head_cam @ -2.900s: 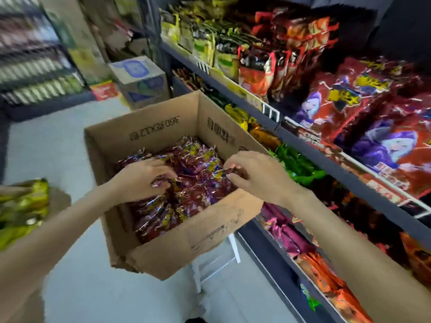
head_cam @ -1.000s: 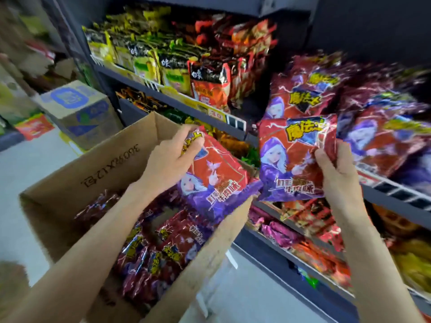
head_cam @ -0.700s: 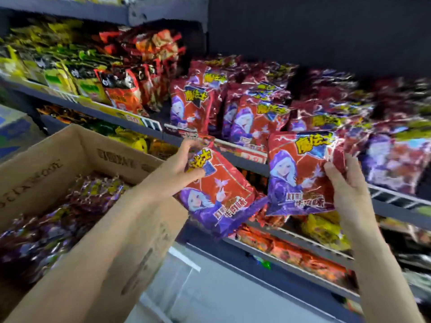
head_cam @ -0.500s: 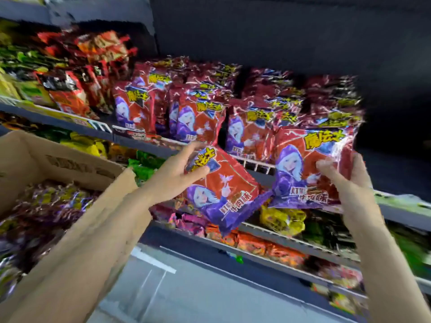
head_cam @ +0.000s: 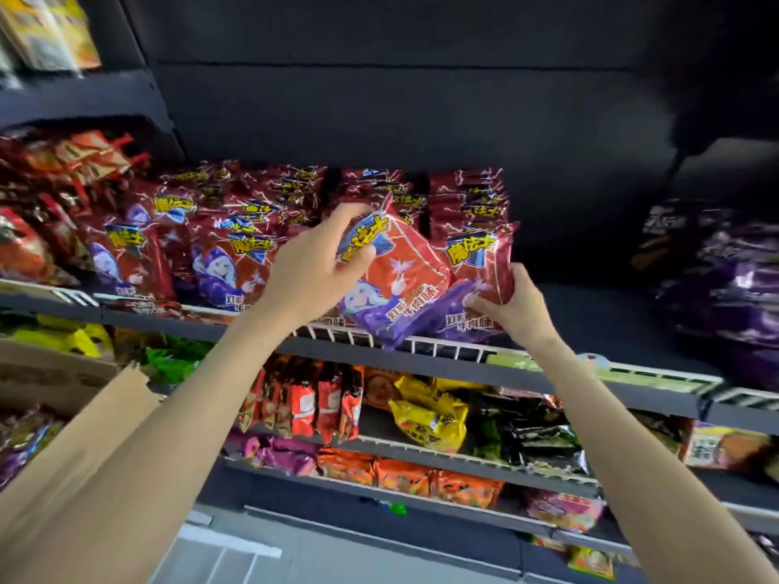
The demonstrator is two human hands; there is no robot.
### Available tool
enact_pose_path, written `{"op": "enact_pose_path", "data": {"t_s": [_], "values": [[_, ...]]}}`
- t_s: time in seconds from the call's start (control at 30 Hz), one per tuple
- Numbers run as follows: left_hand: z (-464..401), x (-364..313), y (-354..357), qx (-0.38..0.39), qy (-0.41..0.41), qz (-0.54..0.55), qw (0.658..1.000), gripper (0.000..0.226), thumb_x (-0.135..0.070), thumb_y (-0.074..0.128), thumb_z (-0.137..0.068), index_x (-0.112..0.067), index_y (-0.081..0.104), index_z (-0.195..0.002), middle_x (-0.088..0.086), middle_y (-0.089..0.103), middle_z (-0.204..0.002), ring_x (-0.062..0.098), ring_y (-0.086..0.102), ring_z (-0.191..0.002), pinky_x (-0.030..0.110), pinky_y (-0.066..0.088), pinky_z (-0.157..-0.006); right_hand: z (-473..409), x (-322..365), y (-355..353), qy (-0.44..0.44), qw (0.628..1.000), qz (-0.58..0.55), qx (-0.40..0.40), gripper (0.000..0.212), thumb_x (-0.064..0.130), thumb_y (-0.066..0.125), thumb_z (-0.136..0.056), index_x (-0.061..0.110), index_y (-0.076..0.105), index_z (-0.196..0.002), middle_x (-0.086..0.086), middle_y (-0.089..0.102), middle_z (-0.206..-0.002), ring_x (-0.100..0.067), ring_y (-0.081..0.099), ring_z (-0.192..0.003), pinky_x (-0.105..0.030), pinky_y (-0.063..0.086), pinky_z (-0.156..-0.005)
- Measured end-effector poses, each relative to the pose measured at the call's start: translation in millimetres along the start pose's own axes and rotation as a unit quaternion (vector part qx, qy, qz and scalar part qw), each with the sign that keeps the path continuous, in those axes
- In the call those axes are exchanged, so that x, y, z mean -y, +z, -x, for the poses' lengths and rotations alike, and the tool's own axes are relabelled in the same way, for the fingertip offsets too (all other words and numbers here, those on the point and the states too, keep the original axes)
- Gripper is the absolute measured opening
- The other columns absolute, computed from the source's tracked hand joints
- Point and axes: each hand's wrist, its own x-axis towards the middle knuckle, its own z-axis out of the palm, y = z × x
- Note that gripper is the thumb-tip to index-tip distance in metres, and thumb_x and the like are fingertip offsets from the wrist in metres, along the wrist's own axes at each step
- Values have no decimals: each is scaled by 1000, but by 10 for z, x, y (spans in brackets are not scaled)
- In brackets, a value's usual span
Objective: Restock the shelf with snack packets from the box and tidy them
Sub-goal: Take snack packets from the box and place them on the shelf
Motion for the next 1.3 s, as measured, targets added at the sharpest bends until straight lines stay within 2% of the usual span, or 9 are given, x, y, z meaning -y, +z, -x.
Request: {"op": "enact_pose_path", "data": {"t_s": [0.1, 0.23, 0.47, 0.63, 0.73, 0.83, 1.0, 1.13, 1.3], "values": [[-174, -85, 124, -6, 47, -75, 996, 39, -32, 52, -95, -21, 45, -132, -15, 60, -82, 7, 56, -61, 25, 42, -56, -33, -100, 26, -10, 1000, -4, -22, 54, 30, 80, -74, 16, 47, -113, -4, 61, -110, -18, 59, -98, -30, 47, -83], [-438, -209, 268, 7, 80, -89, 993, 41, -33, 50, -95, -20, 46, -134, -5, 64, -118, 15, 65, -83, 27, 46, -66, -119, -71, 60, -2, 997, -48, -64, 52, 21, 77, -78, 10, 44, -118, -7, 60, -117, -20, 58, -105, -28, 45, -84], [-809, -257, 504, 34, 104, -139, 984, 43, -34, 45, -96, -21, 43, -137, -1, 63, -121, 20, 64, -94, 31, 48, -67, -185, -118, -2, -25, 998, -59, -17, 60, 16, 71, -84, 10, 37, -132, -7, 54, -129, -18, 53, -119, -33, 45, -97], [-856, -290, 724, 62, 191, -149, 968, 45, -36, 42, -96, -15, 44, -135, 0, 65, -116, 18, 66, -78, 24, 45, -48, -41, -266, -245, -30, 995, -9, 92, 69, 20, 66, -87, 12, 26, -144, -7, 46, -139, -19, 47, -127, -39, 42, -105], [-853, -339, 807, 76, 230, -118, 963, 48, -39, 38, -93, -13, 48, -132, 1, 68, -108, 15, 64, -66, 20, 41, -44, 104, -287, -304, -43, 993, 105, 32, 85, 21, 67, -87, 13, 11, -151, -12, 35, -143, -25, 36, -131, -34, 33, -106], [-874, -315, 822, 96, 236, -111, 961, 47, -37, 42, -94, -13, 47, -134, 1, 68, -110, 13, 59, -61, 22, 40, -44, 260, -204, -366, -79, 969, 230, -35, 93, 18, 70, -84, 20, 7, -151, -16, 32, -136, -31, 40, -122, -39, 43, -92], [-909, -257, 785, 181, 185, -141, 956, 57, -43, 47, -95, -19, 33, -145, 2, 56, -132, 21, 61, -103, 40, 51, -81, 308, -28, -450, -25, 996, 29, 79, 67, 10, 66, -85, 28, 32, -140, -7, 30, -137, -19, 44, -120, -11, 42, -80], [-915, -228, 884, 180, 175, -194, 948, 93, -71, 54, -76, -20, 23, -148, 1, 44, -142, 18, 44, -126, 37, 28, -106, 286, 60, -200, -22, 999, -25, 12, 61, 32, 74, -80, 25, 44, -133, 0, 35, -133, -17, 48, -116, -30, 46, -97], [-792, -133, 949, 126, 168, -231, 950, 118, -81, 58, -63, -22, 7, -151, 4, 42, -139, 22, 39, -127, 48, 17, -113, 161, 90, 72, 4, 1000, -1, -2, 73, 36, 77, -77, 17, 38, -136, -6, 37, -135, -19, 46, -119, -28, 44, -94]]}}
